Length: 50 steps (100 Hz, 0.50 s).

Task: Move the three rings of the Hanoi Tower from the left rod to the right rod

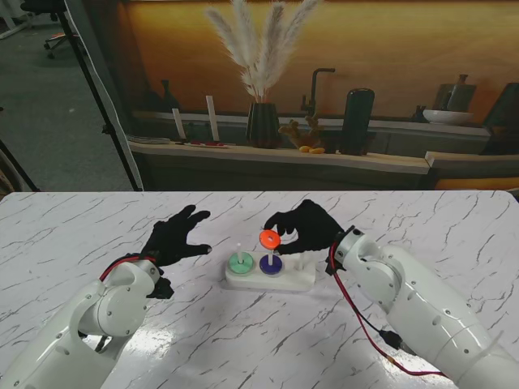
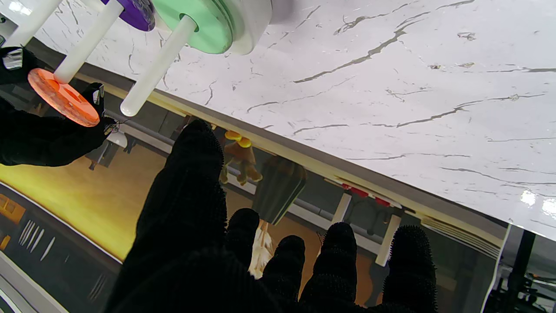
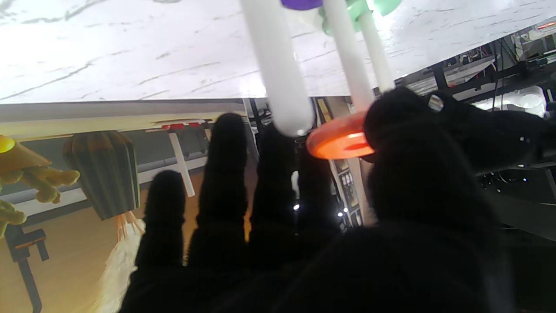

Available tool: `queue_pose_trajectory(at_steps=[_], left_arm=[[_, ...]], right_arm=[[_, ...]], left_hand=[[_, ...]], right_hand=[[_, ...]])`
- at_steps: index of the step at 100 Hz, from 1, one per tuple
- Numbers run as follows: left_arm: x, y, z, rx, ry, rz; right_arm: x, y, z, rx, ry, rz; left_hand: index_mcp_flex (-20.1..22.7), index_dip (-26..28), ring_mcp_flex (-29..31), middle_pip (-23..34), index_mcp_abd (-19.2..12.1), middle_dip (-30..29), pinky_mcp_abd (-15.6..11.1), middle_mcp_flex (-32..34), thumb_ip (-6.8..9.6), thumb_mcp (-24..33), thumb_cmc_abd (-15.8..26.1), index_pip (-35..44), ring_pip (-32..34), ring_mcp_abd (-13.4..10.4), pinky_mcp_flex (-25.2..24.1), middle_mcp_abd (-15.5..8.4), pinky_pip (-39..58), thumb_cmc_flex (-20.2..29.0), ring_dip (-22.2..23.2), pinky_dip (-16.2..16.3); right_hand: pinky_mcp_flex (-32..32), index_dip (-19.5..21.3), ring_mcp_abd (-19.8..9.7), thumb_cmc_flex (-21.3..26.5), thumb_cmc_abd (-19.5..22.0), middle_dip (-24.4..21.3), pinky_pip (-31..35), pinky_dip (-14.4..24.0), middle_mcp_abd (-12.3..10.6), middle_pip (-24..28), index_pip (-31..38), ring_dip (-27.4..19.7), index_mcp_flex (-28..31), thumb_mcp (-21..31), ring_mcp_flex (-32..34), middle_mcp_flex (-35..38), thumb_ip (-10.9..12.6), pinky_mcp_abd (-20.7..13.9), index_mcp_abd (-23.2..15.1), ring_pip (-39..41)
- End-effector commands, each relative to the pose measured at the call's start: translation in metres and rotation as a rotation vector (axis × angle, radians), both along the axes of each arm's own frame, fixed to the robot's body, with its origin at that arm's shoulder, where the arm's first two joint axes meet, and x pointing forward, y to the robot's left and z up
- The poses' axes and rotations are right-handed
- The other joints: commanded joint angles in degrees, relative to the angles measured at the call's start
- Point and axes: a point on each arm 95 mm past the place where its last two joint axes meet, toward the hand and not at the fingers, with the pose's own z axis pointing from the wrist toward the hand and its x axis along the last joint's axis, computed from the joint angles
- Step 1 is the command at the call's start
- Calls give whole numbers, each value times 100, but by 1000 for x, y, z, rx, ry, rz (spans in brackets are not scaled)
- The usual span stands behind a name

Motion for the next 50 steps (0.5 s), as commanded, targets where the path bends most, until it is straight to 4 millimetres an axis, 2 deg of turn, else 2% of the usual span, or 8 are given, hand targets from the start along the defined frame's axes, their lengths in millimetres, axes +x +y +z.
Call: queue_pose_trajectory(at_steps=[1, 50], left_arm=[[-2, -2, -2, -5, 9, -17], [-3, -1, -2, 1, 9, -15]], right_arm=[[-2, 5, 0, 1, 2, 15], [-4, 8, 0, -30, 18, 40]], left_hand=[[12, 36, -162, -26, -30, -60, 49, -41, 89, 96, -191, -10, -119, -143, -16, 27, -258, 229, -72, -14], [23, 39, -160, -26, -29, -59, 58, -35, 96, 169, -224, -4, -118, -139, -6, 25, -248, 218, -77, -12]], right_hand=[[-27, 1, -199, 272, 393, 53, 118, -41, -177, 110, 498, 74, 400, 334, 112, 124, -5, 1641, -419, 107], [-39, -34, -198, 324, 399, 67, 102, -49, -173, 76, 508, 71, 393, 308, 91, 122, -20, 1636, -425, 84]])
